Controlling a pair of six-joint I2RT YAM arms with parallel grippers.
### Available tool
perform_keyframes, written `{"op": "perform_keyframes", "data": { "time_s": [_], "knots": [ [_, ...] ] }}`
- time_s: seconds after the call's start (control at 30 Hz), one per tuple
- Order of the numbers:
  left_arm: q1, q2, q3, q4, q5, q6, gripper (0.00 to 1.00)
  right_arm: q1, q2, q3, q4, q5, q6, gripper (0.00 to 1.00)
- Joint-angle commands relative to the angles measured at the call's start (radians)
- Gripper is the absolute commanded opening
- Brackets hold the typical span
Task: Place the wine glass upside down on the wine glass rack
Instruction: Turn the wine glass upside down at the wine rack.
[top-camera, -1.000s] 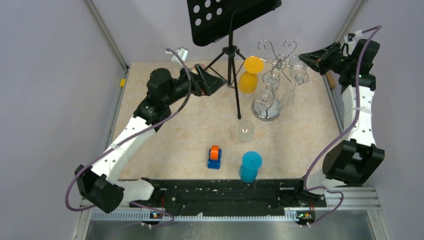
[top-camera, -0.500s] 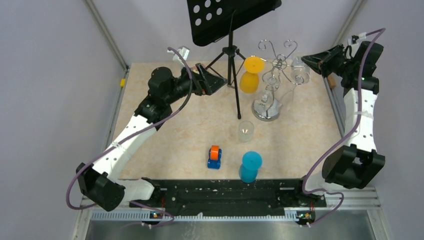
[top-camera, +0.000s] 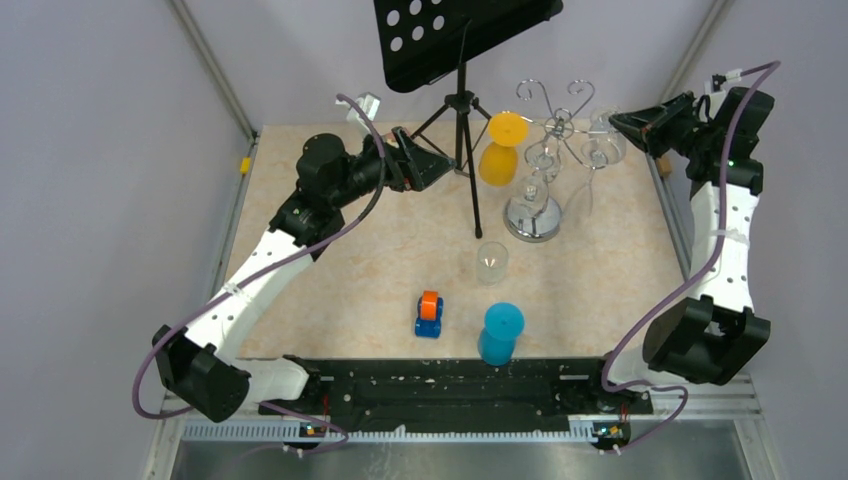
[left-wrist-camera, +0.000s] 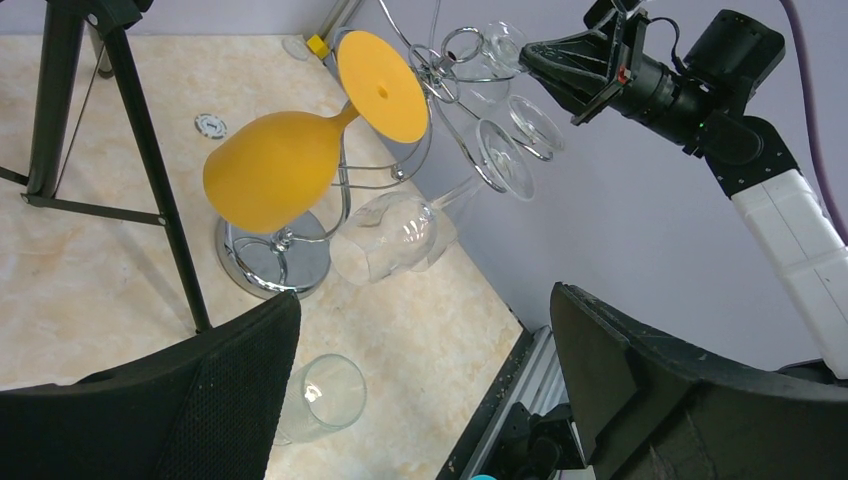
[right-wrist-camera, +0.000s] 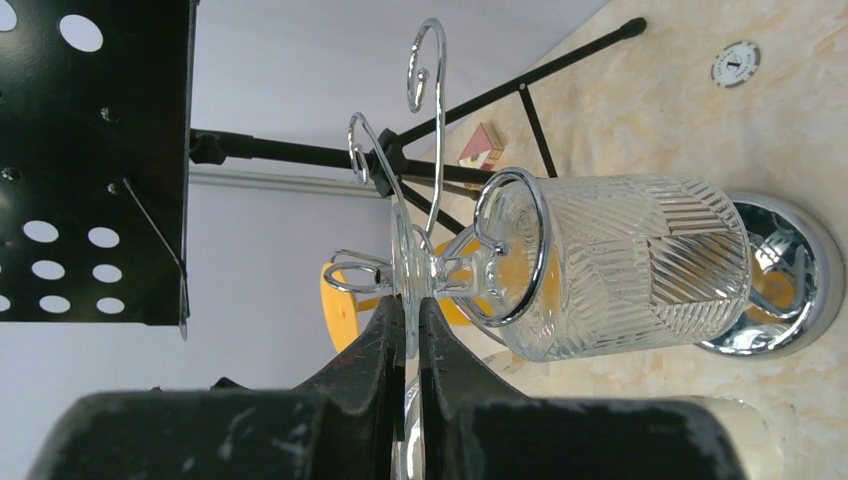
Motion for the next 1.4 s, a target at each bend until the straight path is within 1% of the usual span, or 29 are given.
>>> {"op": "perform_keyframes", "data": {
  "time_s": [0.0,0.2,0.63,0.87,1.13,1.23,1.37],
  "knots": [
    [0.001,0.008,0.043,0.036,0.012,0.013,0.97,-0.019,-0.095,0.004,0.097,0.019,-0.012,0.0],
    [0.002,0.009,0.041,0.034,0.013,0.011,0.97,-0.033,-0.123,-0.039,0.119,0.051,-0.014,0.0],
    [0.002,0.008,0.042,0.033,0.008,0.008,0.96,-0.054,-0.129,-0.068,0.178,0.114,-0.011,0.0],
    [0.002,0.013,0.044,0.034,0.006,0.007,0.96,-0.054,-0.124,-0.091,0.251,0.164,0.028,0.0],
    [0.002,0.025,0.052,0.039,0.004,0.002,0.96,-0.053,-0.093,-0.086,0.287,0.167,0.054,0.0],
    [0.001,0.03,0.053,0.041,0.001,0.001,0.96,-0.052,-0.087,-0.098,0.321,0.17,0.091,0.0],
    [0.001,0.036,0.053,0.041,0.002,-0.003,0.96,-0.051,-0.062,-0.081,0.302,0.177,0.115,0.0]
  ]
}}
